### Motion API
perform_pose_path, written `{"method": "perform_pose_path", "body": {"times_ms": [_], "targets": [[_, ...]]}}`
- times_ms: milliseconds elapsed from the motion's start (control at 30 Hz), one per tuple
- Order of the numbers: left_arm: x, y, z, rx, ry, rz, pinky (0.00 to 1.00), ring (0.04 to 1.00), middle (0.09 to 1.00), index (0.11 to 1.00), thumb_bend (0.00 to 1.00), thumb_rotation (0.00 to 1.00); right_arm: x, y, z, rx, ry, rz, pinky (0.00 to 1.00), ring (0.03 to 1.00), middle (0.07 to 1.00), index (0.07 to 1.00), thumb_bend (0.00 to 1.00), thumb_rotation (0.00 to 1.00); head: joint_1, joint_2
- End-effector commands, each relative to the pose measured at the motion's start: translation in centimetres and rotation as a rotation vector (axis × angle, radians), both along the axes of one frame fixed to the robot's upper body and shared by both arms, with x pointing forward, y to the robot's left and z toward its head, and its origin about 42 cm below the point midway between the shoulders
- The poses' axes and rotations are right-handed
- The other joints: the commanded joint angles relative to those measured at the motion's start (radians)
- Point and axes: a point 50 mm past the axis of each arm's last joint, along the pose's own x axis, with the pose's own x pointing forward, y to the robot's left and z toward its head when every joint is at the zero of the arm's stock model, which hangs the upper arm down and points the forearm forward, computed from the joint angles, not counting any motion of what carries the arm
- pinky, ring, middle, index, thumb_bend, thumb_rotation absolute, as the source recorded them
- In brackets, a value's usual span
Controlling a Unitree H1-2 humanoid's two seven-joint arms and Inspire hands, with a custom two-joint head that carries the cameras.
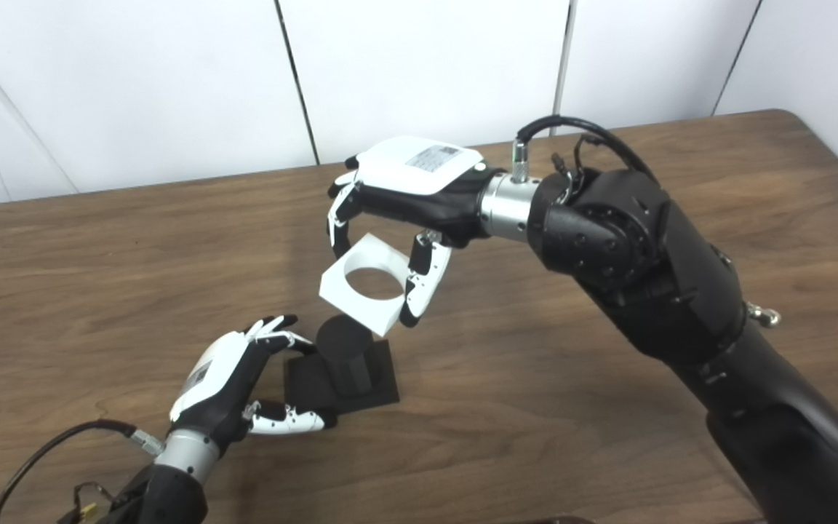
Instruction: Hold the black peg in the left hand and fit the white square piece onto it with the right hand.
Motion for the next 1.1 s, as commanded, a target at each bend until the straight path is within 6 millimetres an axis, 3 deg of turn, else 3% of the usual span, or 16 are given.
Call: {"method": "perform_pose_path", "body": {"times_ms": [0,400,1067], "targets": [[-0.1,0.1,-0.8,0.008,0.063,-0.002,1.00,1.000,0.932,0.493,0.50,0.07,-0.4,0.9,2.3,0.020,-0.082,0.019,1.00,0.919,0.772,0.482,0.52,0.14,0.002,0.001],[0.0,-0.4,-0.6,0.012,0.057,-0.012,1.00,1.000,0.922,0.493,0.50,0.07,-0.9,1.9,0.7,-0.007,-0.055,0.049,1.00,0.924,0.775,0.483,0.52,0.14,0.003,-0.006],[-0.4,-1.3,-0.5,0.005,0.067,-0.013,1.00,1.000,0.926,0.493,0.50,0.07,-1.6,1.4,-3.6,-0.050,-0.042,0.107,1.00,0.910,0.766,0.483,0.52,0.14,0.028,-0.016]]}}
